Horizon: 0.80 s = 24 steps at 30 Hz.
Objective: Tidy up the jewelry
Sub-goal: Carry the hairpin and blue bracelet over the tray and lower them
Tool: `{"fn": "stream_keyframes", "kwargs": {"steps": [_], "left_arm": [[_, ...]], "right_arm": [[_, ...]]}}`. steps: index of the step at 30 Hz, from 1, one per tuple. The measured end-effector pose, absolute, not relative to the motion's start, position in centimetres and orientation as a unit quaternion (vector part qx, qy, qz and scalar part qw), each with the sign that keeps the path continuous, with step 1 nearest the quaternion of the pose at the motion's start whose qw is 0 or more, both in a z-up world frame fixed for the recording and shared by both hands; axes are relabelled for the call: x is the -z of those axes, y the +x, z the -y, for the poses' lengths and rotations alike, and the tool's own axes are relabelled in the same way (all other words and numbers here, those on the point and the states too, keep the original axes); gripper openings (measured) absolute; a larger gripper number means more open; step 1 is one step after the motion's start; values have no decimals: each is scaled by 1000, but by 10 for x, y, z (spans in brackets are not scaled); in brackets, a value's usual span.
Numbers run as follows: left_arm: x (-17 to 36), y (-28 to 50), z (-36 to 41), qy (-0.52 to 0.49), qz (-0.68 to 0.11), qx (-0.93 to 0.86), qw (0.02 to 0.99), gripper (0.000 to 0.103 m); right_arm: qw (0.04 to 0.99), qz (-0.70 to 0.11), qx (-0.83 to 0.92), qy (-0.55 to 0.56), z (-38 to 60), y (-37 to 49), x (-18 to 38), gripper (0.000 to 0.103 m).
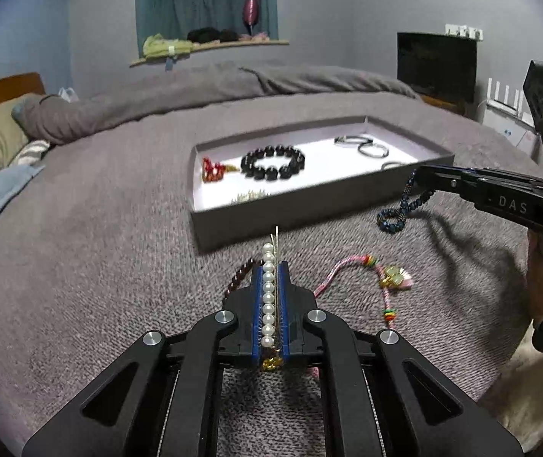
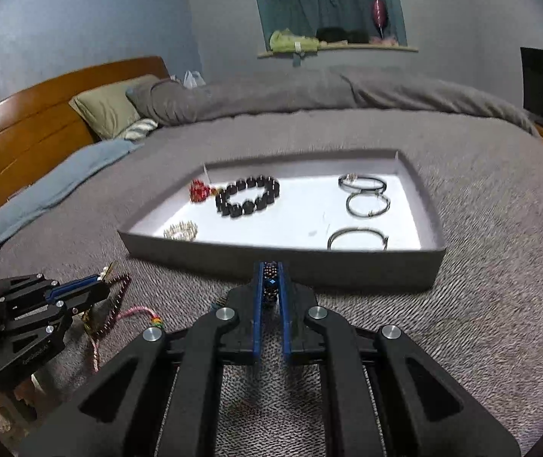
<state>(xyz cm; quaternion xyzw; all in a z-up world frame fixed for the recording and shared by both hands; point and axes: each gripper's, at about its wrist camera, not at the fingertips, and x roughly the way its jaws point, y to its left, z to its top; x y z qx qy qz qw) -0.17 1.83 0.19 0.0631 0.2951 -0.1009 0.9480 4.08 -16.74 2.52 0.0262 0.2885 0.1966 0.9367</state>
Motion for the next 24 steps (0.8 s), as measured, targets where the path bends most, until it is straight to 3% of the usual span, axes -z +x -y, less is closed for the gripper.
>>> {"fn": "stream_keyframes", "kwargs": {"steps": [12, 24], "left_arm": [[-35, 1, -30, 18, -253, 114, 961, 8], [-91, 70, -34, -14, -224, 112, 968, 8]], "right_arm": [[955, -226, -190, 33, 182, 30, -64, 7], [968, -184, -169, 33, 182, 67, -103, 7]]}}
